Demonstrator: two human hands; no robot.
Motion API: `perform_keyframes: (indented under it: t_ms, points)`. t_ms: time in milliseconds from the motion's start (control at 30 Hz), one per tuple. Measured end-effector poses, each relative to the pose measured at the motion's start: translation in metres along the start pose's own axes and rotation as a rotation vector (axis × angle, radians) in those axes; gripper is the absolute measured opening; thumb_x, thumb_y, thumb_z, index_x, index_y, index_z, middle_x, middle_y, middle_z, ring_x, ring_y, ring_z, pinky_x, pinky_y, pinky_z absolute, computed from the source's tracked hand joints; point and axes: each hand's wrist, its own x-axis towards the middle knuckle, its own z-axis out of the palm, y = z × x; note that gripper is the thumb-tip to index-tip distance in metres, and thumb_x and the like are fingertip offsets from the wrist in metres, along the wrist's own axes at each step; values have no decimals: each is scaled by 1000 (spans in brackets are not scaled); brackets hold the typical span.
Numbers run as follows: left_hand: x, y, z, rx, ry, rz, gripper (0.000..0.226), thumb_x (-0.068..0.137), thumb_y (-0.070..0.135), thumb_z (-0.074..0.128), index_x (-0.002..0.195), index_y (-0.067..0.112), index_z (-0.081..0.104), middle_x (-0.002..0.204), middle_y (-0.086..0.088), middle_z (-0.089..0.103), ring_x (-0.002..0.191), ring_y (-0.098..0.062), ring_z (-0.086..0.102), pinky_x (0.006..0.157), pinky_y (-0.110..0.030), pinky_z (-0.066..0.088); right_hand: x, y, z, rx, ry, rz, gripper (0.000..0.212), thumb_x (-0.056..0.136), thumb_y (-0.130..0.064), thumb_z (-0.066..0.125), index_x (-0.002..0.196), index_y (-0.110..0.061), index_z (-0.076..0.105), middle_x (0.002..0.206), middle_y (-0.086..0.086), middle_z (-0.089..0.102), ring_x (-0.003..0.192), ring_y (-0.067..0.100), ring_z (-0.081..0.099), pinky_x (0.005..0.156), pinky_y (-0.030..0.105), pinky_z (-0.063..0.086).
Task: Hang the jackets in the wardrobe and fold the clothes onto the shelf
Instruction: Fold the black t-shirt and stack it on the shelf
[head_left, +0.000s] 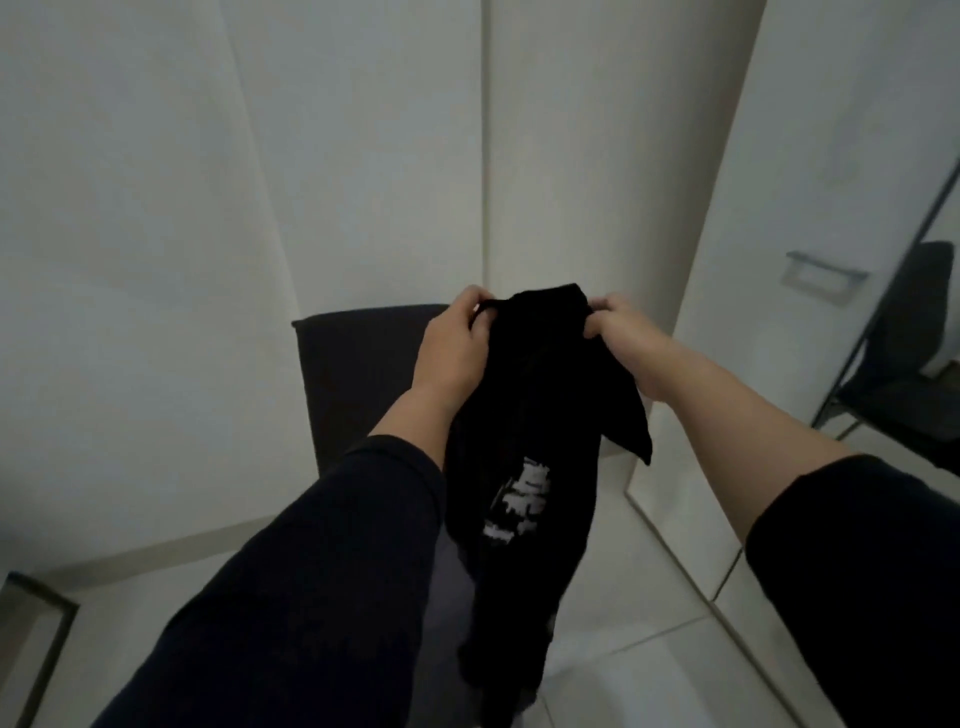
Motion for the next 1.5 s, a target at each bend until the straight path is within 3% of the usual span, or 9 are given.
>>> perform_keyframes:
  t_ms: [233,400,533,667,800,933,1233,1400,1500]
  points:
    - [19,48,30,94,-221,136,5,83,24,68,84,22,72,80,3,69,77,-12,62,74,-23,47,-15,12,-21,-181,-275,29,11,91,-18,59,101,-23,61,90,-1,66,83,16,63,69,25,46]
    - [4,38,26,34,-202,-5,23,75,41,76,82,22,66,71,8,63,64,-2,58,57,-9,42,-7,8,-27,-75,-185,-25,16,94,-20,55,105,-13,65,85,2,66,74,16,63,69,27,50]
    - [-21,13,18,57,-324,-123,18,74,33,79,85,20,72,80,6,71,75,-5,67,65,-15,51,-1,-7,-37,-337,-80,-86,27,92,-28,58,100,-3,68,92,11,66,81,26,63,78,32,50]
    - [-46,-15,24,167,-357,-195,7,84,23,68,87,18,73,84,5,71,83,-8,65,75,-24,50,-2,-19,-48,-198,16,-89,25,85,-35,64,80,-11,66,87,12,68,76,25,65,79,37,55]
    - [-71,-33,33,248,-452,-390,19,89,23,59,106,18,66,104,1,69,85,-14,66,81,-31,52,-8,-41,-58,-97,58,-126,26,86,-33,63,94,-9,63,89,10,64,77,23,61,67,27,48]
    - [-81,-22,37,-68,-426,-694,13,99,20,40,107,20,50,110,-4,61,64,-18,71,50,-29,56,-8,-58,-71,-26,151,-164,23,90,-25,57,105,-9,63,93,7,60,69,16,57,55,20,43]
    - [-55,-10,9,-200,-147,-901,48,100,18,29,148,22,25,139,-10,46,71,-25,66,46,-34,55,-10,-52,-99,-92,243,-250,39,89,6,38,75,-18,65,73,-2,58,63,7,53,43,4,41]
    - [-21,-10,-30,114,73,-610,40,90,24,32,126,16,48,128,-15,55,110,-37,56,96,-44,47,-14,-34,-113,-385,104,-238,22,81,-8,71,100,-19,73,70,-5,62,63,4,57,65,15,47]
    - [-3,7,-53,257,180,-446,31,94,21,35,109,5,57,113,-21,58,105,-36,54,85,-36,40,-12,-26,-118,-378,128,-170,20,76,-24,78,94,-16,75,78,1,69,79,20,66,81,28,52]
